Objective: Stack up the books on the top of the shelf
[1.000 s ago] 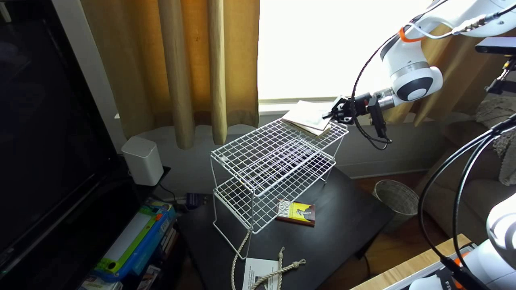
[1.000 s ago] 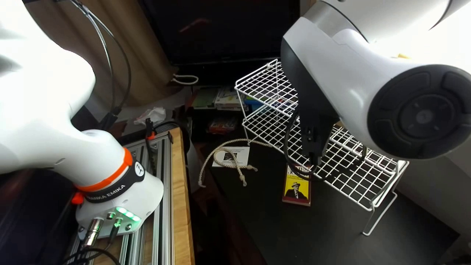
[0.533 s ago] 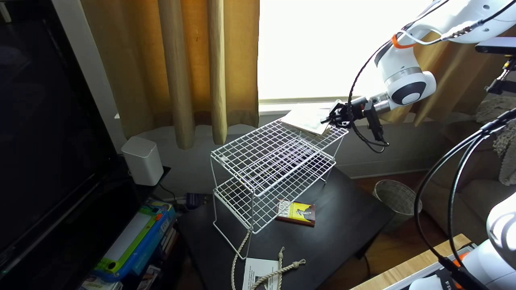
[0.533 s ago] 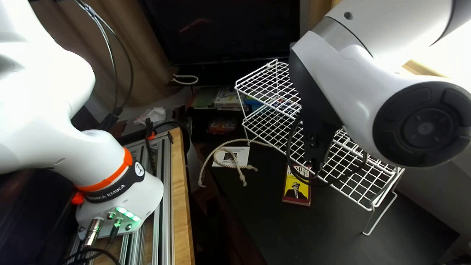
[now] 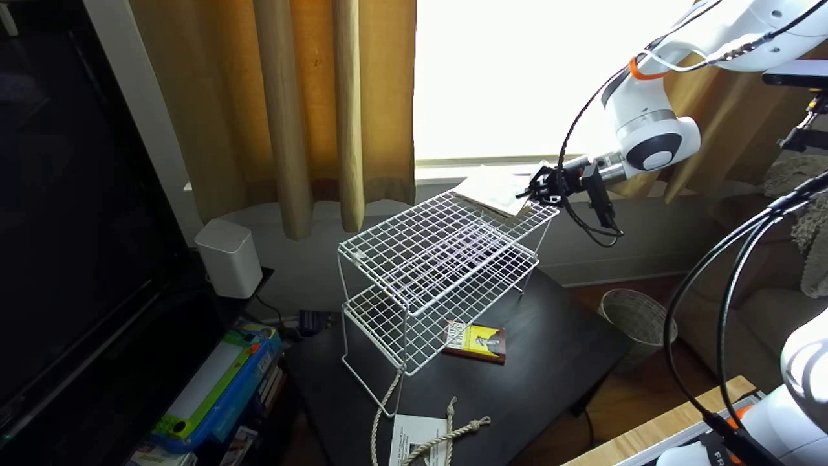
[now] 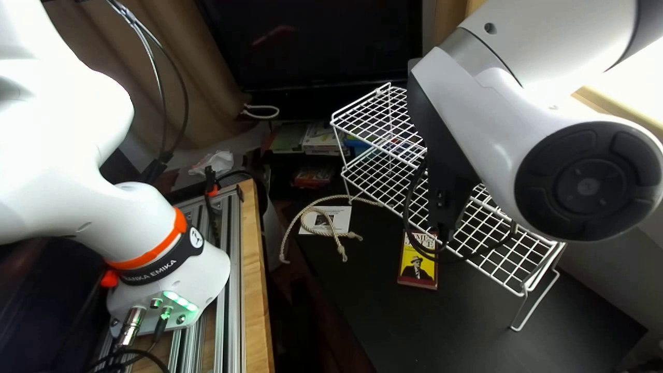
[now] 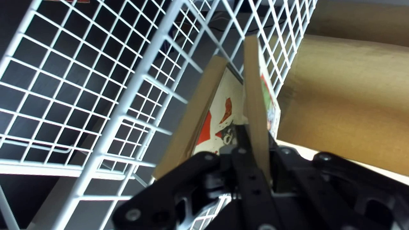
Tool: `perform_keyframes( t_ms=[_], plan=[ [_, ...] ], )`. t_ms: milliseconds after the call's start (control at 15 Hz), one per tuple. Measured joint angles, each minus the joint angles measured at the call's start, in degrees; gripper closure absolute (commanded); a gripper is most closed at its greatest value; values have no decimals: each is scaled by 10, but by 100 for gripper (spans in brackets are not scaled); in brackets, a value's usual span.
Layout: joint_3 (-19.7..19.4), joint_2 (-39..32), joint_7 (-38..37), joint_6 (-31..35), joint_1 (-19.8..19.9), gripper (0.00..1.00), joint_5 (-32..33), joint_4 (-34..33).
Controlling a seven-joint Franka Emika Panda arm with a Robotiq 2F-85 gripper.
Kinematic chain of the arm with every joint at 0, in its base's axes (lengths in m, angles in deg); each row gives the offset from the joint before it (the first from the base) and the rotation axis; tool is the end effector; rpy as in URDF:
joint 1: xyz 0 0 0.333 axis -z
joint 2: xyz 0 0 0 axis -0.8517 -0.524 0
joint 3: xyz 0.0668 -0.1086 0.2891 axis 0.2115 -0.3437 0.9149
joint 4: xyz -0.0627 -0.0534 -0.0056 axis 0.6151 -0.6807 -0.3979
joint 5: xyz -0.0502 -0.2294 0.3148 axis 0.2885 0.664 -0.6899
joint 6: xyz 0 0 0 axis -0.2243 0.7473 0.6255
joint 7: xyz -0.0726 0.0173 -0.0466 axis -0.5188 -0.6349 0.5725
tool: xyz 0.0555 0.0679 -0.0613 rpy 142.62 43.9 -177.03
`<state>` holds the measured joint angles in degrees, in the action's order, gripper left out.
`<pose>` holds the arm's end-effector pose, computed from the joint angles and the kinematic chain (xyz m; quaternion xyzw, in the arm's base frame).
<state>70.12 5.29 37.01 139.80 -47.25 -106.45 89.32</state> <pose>0.5147 -0.1631 0.2278 -0.8662 0.2147 -0.1725 0.4169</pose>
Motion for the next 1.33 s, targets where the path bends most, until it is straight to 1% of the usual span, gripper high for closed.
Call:
perform_keyframes(
  t_ms=[133,200,267,333,400,600,667,733,800,867,933,1000,1133,1333],
  plan=[
    [0,-3,-7,2,0,97,0,0],
    [0,-4,-11,4,0,95,0,0],
    [0,-6,-15,7,-1,90,0,0],
    [0,-8,-18,10,-2,75,0,0],
    [0,-8,-22,13,-3,73,0,0],
    [0,-10,-35,32,-5,45,3,1],
    [0,-11,-40,40,-6,38,6,1],
    [0,-11,-45,46,-6,30,8,2],
    [0,-11,-49,51,-7,17,10,3],
    [0,-11,-53,57,-7,11,13,3],
    [0,-11,-59,63,-8,2,16,4],
    [0,-11,-63,68,-8,0,20,4],
    [0,-10,-73,72,-9,0,32,4],
    [0,0,-104,81,-15,0,67,4]
  ],
)
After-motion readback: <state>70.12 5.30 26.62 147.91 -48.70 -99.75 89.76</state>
